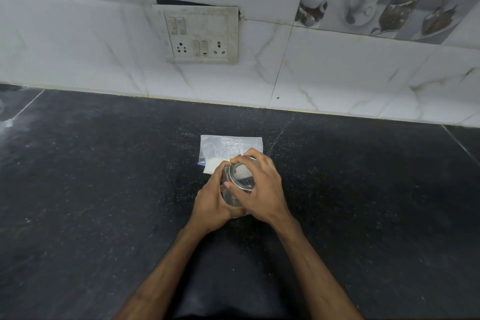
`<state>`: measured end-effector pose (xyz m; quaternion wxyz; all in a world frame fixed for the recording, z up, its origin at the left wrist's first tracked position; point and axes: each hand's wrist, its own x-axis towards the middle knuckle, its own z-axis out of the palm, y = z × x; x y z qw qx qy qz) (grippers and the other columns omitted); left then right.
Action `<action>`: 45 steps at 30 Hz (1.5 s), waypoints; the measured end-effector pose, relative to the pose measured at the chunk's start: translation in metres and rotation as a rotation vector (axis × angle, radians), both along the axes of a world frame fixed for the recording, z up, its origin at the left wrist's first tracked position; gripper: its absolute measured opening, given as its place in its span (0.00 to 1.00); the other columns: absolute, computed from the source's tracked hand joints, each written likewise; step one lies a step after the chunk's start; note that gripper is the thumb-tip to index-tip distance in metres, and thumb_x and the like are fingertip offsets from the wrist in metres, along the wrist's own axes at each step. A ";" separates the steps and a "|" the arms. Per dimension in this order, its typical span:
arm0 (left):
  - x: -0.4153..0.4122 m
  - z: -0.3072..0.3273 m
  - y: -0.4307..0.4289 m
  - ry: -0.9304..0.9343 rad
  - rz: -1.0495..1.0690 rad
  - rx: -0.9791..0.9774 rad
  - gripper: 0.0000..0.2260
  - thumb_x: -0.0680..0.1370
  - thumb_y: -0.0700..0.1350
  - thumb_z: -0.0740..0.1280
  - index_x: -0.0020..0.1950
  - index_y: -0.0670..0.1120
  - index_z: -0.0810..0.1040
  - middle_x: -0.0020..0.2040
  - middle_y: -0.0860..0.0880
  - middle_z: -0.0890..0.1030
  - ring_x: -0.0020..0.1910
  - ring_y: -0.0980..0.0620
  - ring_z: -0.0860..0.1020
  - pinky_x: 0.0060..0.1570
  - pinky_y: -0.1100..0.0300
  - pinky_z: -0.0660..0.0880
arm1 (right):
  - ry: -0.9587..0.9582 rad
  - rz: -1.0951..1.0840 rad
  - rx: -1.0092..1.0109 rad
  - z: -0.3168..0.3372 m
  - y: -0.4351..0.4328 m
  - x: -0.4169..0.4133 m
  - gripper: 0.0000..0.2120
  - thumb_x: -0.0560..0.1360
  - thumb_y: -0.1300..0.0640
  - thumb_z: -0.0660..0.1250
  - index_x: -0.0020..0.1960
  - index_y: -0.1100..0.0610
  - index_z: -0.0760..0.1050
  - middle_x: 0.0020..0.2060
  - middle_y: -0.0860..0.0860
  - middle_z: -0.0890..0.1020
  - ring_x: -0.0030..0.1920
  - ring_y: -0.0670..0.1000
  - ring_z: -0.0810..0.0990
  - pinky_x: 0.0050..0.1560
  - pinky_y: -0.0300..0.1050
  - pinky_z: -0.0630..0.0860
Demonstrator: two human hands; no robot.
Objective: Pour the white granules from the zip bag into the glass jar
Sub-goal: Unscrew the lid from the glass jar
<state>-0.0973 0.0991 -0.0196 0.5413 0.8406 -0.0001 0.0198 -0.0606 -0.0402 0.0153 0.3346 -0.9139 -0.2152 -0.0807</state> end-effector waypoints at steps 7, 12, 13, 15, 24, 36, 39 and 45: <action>0.002 -0.007 0.003 -0.003 -0.023 -0.022 0.46 0.59 0.45 0.83 0.58 0.82 0.60 0.54 0.76 0.76 0.54 0.75 0.76 0.50 0.78 0.71 | 0.034 0.050 0.059 0.003 -0.003 0.002 0.25 0.68 0.41 0.70 0.63 0.48 0.77 0.63 0.44 0.73 0.64 0.45 0.69 0.61 0.34 0.63; 0.009 -0.008 0.011 0.058 -0.115 -0.078 0.49 0.57 0.46 0.84 0.71 0.68 0.64 0.62 0.64 0.79 0.62 0.62 0.78 0.64 0.55 0.77 | 0.092 0.155 0.069 0.008 -0.013 0.003 0.29 0.68 0.38 0.72 0.66 0.47 0.74 0.66 0.43 0.72 0.67 0.43 0.68 0.68 0.46 0.68; 0.010 -0.008 0.013 0.061 -0.119 -0.066 0.48 0.56 0.46 0.84 0.68 0.72 0.64 0.61 0.65 0.79 0.61 0.62 0.79 0.63 0.55 0.77 | 0.113 0.173 0.022 0.012 -0.015 0.004 0.33 0.67 0.35 0.72 0.69 0.46 0.72 0.68 0.44 0.70 0.69 0.44 0.67 0.71 0.51 0.66; 0.012 -0.006 0.014 0.067 -0.131 -0.047 0.49 0.55 0.48 0.84 0.69 0.70 0.64 0.60 0.67 0.79 0.61 0.62 0.79 0.64 0.56 0.76 | 0.149 0.159 -0.155 0.022 -0.018 0.004 0.44 0.64 0.26 0.67 0.75 0.43 0.64 0.76 0.47 0.64 0.76 0.48 0.59 0.77 0.58 0.57; 0.018 0.021 -0.006 -0.135 -0.128 -0.027 0.32 0.72 0.47 0.75 0.67 0.68 0.61 0.71 0.52 0.73 0.70 0.58 0.72 0.69 0.65 0.69 | 0.092 -0.303 -0.375 0.024 0.033 -0.022 0.35 0.78 0.34 0.44 0.76 0.52 0.63 0.74 0.56 0.68 0.73 0.57 0.65 0.69 0.56 0.65; 0.020 -0.005 -0.003 -0.076 -0.098 -0.138 0.41 0.64 0.49 0.78 0.72 0.54 0.63 0.68 0.54 0.75 0.67 0.55 0.75 0.67 0.51 0.74 | 0.054 -0.155 -0.131 0.037 0.015 -0.024 0.27 0.75 0.44 0.70 0.72 0.49 0.71 0.71 0.47 0.72 0.73 0.48 0.67 0.75 0.53 0.63; 0.020 0.002 -0.004 -0.124 -0.104 -0.156 0.36 0.65 0.45 0.78 0.68 0.61 0.65 0.65 0.57 0.76 0.66 0.56 0.77 0.66 0.56 0.74 | 0.132 0.031 -0.181 0.042 0.006 -0.017 0.21 0.74 0.55 0.70 0.66 0.46 0.76 0.72 0.42 0.72 0.75 0.44 0.64 0.79 0.55 0.43; 0.021 -0.004 -0.003 -0.123 -0.096 -0.186 0.38 0.65 0.49 0.78 0.70 0.58 0.64 0.68 0.55 0.75 0.67 0.55 0.76 0.66 0.49 0.74 | 0.051 -0.137 -0.110 0.033 0.013 -0.025 0.24 0.75 0.45 0.70 0.70 0.46 0.73 0.73 0.45 0.71 0.75 0.44 0.64 0.79 0.56 0.49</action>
